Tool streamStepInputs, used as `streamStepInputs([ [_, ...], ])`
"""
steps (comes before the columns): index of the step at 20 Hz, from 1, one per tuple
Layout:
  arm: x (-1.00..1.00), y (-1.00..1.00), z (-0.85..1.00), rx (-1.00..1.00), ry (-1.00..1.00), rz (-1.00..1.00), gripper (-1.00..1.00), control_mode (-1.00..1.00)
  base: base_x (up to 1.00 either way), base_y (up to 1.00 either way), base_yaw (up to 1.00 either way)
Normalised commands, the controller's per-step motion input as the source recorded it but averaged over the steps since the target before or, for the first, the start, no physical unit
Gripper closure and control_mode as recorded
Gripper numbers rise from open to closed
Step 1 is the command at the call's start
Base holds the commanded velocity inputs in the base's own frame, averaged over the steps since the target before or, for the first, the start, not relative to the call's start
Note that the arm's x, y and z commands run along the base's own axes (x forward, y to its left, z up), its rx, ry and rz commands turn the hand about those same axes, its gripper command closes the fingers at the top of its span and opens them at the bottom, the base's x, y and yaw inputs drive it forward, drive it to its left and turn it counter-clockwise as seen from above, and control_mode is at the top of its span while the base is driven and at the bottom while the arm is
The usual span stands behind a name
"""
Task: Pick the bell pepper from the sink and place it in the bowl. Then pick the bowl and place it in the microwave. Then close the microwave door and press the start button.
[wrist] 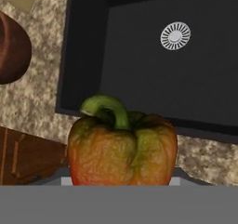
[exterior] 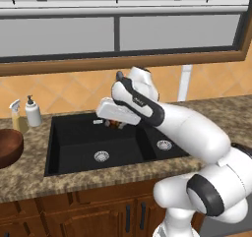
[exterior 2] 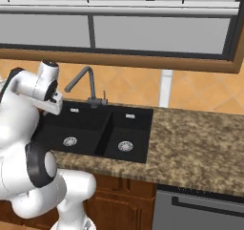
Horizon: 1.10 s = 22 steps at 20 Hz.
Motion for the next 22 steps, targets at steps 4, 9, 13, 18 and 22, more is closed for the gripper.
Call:
streamStepInputs([
  [4,0.00,1.00,0.17,-0.04,0.12,0.12,1.00,-1.00,0.00,0.00,0.00],
  [9,0.00,1.00,0.00,-0.11,0.03,0.04,1.00,-1.00,0.00,0.00,0.00],
  [13,0.00,1.00,0.00,-0.16,-0.01,0.00,1.00,-1.00,0.00,0.00,0.00],
  [18,0.02,1.00,0.00,-0.07,-0.03,0.05,1.00,-1.00,0.00,0.00,0.00],
  [22,0.16,1.00,0.00,0.00,0.00,0.17,1.00,-1.00,0.00,0.00,0.00],
])
